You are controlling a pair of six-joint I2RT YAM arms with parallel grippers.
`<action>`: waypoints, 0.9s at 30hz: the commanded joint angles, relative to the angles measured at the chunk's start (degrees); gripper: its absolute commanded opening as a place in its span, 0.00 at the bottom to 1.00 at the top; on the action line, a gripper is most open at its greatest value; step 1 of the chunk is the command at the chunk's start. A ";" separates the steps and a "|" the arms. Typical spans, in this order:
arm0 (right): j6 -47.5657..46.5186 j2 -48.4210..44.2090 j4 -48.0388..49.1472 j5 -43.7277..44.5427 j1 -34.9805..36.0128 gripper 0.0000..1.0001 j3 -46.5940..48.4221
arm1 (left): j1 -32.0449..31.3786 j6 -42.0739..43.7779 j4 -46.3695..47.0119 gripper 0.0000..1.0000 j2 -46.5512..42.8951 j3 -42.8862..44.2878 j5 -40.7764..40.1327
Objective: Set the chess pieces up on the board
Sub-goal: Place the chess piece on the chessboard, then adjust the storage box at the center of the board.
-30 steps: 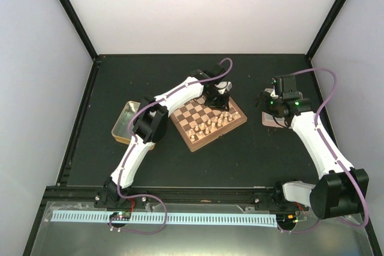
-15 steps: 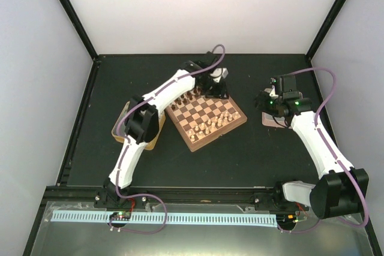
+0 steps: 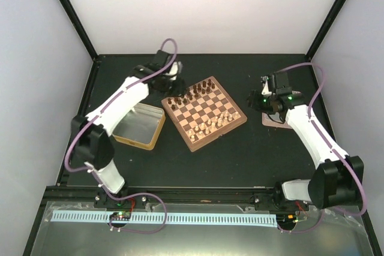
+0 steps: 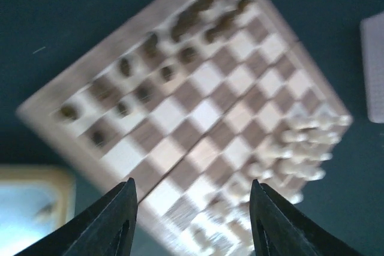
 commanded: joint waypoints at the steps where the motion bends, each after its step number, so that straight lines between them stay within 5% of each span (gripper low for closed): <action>1: -1.58 1.95 0.79 0.23 1.35 0.57 3.07 | 6.18 1.96 2.66 0.56 -11.63 -11.87 -7.79; 8: -1.10 4.43 1.19 2.69 1.66 0.56 4.58 | 18.08 5.44 4.10 0.71 -20.61 -27.32 -15.87; 18: 1.53 10.25 -0.73 3.97 2.16 0.53 9.09 | 30.80 6.48 1.98 0.74 -9.75 -28.08 -17.05; 27: 2.93 15.24 -2.03 4.31 3.21 0.50 13.82 | 35.23 6.80 2.05 0.54 -2.57 -25.70 -15.03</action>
